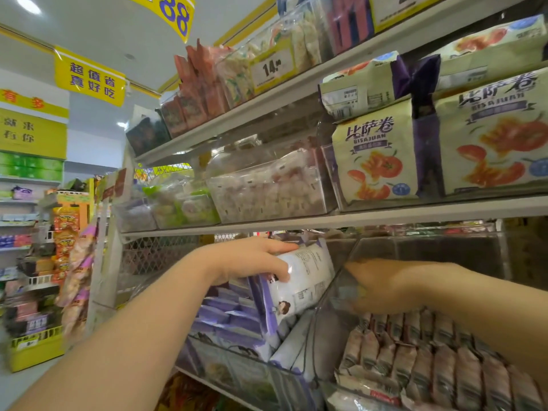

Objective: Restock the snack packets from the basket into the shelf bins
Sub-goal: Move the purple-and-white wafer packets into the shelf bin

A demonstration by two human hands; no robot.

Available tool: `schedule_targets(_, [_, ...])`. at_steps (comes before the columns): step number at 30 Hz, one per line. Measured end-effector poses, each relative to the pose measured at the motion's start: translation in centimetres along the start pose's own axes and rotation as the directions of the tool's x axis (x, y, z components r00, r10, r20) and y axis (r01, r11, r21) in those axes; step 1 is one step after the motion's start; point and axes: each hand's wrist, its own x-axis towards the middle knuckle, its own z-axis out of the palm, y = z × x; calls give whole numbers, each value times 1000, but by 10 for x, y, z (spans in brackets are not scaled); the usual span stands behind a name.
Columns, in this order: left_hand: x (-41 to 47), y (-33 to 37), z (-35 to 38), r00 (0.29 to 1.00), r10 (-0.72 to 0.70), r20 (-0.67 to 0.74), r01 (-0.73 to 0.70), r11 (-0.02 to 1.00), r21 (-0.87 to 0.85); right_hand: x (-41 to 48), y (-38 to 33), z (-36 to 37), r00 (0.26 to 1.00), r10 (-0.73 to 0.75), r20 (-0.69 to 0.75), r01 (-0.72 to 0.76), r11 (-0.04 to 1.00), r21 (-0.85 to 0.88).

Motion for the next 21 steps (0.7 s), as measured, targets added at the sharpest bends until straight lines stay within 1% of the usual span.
schedule_targets(2, [4,-10,3,1000,10,30,-3,974,-228,0,-1,1,1000,0,0,0,1000,-18])
schedule_targets(4, [11,-19,10,1000,21,20,-10,890,-456,0,-4,-2,1000,-12,7,12,999,-33])
schedule_targets(6, [22,-21,21,999,14,-42,-36,814,-580,0,-6,-4,999,-30,18,31,999,-29])
schedule_targets(7, [29,-20,29,996,7,-94,-61,814,-578,0,-7,-5,999,-34,24,35,999,-28])
schedule_targets(8, [36,-18,36,985,5,-170,-93,853,-514,0,-7,-5,999,-34,27,35,999,-32])
schedule_targets(10, [50,-14,50,951,55,-304,-148,945,-292,0,-7,-4,999,-25,25,27,998,-54])
schedule_targets(11, [57,-12,56,930,94,-356,-177,962,-209,0,-7,-4,999,-21,25,22,998,-66])
schedule_targets(13, [68,-9,67,889,156,-431,-234,963,-133,0,-5,-2,999,-23,30,26,996,-90])
schedule_targets(15, [80,-5,76,871,196,-451,-268,958,-100,1,-3,0,999,-33,32,37,993,-110])
schedule_targets(17, [95,-2,81,874,199,-442,-255,964,-71,2,-2,2,999,-30,41,35,991,-129])
schedule_targets(19, [104,0,80,878,211,-429,-230,973,8,3,-2,4,999,-17,51,23,992,-126])
schedule_targets(21, [109,-4,81,883,257,-393,-248,966,75,5,-1,6,998,-22,51,28,993,-116])
